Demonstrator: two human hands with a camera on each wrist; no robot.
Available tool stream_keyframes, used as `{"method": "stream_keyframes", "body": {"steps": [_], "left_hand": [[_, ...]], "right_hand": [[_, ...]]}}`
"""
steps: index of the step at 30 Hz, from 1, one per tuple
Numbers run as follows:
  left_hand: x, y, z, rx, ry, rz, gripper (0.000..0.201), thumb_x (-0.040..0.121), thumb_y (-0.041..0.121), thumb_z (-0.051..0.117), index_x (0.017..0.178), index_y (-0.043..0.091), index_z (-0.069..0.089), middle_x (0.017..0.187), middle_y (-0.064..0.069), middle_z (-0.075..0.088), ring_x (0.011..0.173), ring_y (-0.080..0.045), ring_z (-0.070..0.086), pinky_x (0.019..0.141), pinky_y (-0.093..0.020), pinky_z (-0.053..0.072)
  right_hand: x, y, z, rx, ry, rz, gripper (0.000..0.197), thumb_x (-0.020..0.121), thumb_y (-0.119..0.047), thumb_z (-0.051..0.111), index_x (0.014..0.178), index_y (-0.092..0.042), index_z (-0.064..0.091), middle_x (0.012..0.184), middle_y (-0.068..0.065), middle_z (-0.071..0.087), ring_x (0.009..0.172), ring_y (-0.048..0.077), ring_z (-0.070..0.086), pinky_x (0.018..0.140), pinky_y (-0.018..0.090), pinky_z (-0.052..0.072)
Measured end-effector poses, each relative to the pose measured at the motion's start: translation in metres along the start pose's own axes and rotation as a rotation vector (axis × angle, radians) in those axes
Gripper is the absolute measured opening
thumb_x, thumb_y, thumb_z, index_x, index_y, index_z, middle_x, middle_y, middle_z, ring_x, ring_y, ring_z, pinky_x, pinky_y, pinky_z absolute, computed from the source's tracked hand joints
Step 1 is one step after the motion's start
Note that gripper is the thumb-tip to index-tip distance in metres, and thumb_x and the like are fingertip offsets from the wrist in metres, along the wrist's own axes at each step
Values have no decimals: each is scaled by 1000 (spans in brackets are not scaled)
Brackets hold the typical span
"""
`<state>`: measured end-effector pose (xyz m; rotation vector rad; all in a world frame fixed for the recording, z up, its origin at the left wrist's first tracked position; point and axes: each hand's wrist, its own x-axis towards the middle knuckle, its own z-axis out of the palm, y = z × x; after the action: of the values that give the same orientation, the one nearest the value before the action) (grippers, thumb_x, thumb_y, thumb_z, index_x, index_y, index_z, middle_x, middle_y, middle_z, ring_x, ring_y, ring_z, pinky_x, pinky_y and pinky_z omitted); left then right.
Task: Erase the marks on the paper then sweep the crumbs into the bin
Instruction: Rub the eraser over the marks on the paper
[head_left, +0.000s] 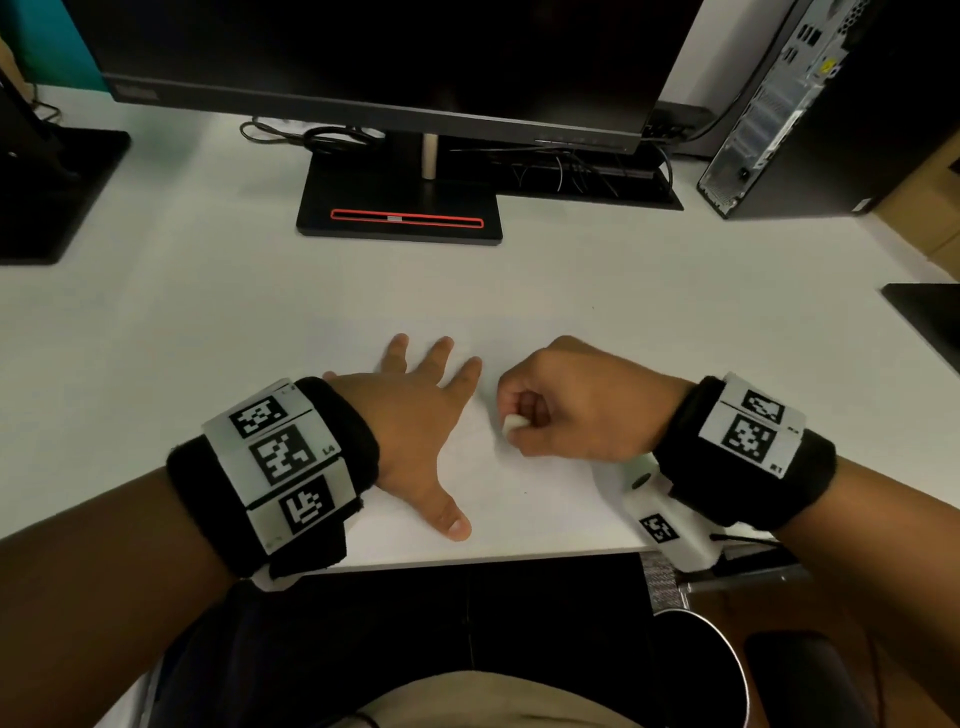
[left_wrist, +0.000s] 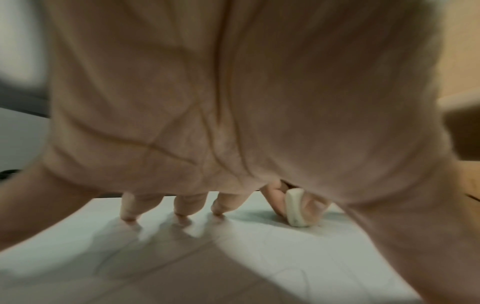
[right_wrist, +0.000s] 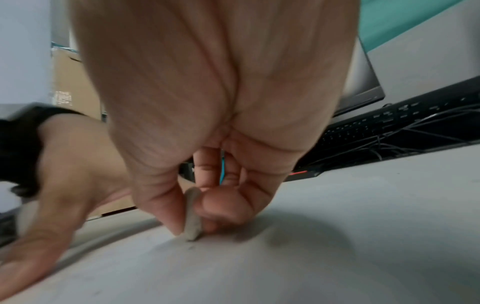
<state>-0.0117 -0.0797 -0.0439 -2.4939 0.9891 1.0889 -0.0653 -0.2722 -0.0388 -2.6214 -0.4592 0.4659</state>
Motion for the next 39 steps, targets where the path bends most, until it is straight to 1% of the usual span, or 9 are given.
{"method": "stream_keyframes", "body": {"steps": [6,10,14,18,22,26,31,35,39], "left_hand": [[-1,0,-1,7,-7,-8,153,53,83,75,148,33,-34,154,7,-43,145,-34,-33,110,-70,27],[-2,1,-1,6,-5,-2,152,53,82,75,149,33,-33,154,7,-43,145,-34,-33,110,-70,27],[-2,1,-2,5,-11,-7,152,53,82,76,149,34,-33,154,8,-44,145,-33,-33,110,-70,27],[-3,1,-1,-1,-13,-2,152,53,81,76,148,35,-34,153,8,-44,145,-32,-34,110,-70,27],[-5,2,-1,11,-19,-6,152,54,82,75,149,35,-33,154,8,-44,145,-32,-33,110,-72,24],[-5,2,-1,6,-16,-4,151,54,82,75,149,35,-33,154,8,-44,145,-32,-33,110,-72,24],[-5,1,0,13,-11,-5,152,53,83,74,149,34,-33,154,9,-44,145,-32,-33,109,-72,25],[-6,2,0,11,-16,-5,152,54,82,75,149,34,-33,154,8,-44,145,-32,-33,109,-73,23],[-7,2,0,11,-18,-6,151,54,82,75,149,35,-33,154,9,-44,145,-32,-33,109,-73,24]], "right_hand": [[1,9,-7,-13,32,59,9,86,-19,69,77,-19,69,64,-5,67,59,9,58,61,26,51],[4,-4,1,-3,-40,-42,7,85,-17,70,77,-17,69,63,-6,65,59,9,59,60,18,47],[9,6,-10,-32,6,44,6,83,-17,70,77,-17,70,65,-2,68,60,12,60,63,29,53],[6,-5,-1,-7,-61,-45,5,84,-15,70,79,-15,70,64,-3,67,61,12,60,61,21,50],[11,9,-14,-51,6,62,6,83,-17,69,78,-17,70,66,-1,69,62,14,62,65,32,54],[9,1,-7,-30,-59,-1,7,84,-18,70,77,-19,69,66,-4,68,61,10,60,63,25,52],[12,16,-22,-69,8,109,4,82,-21,71,78,-21,69,68,-2,69,64,15,63,69,38,57],[9,6,-10,-35,-50,18,5,83,-18,70,78,-19,69,66,-3,68,62,12,61,64,28,54],[14,17,-20,-57,9,101,5,83,-21,70,79,-19,71,67,-3,69,63,13,63,66,33,56]]}}
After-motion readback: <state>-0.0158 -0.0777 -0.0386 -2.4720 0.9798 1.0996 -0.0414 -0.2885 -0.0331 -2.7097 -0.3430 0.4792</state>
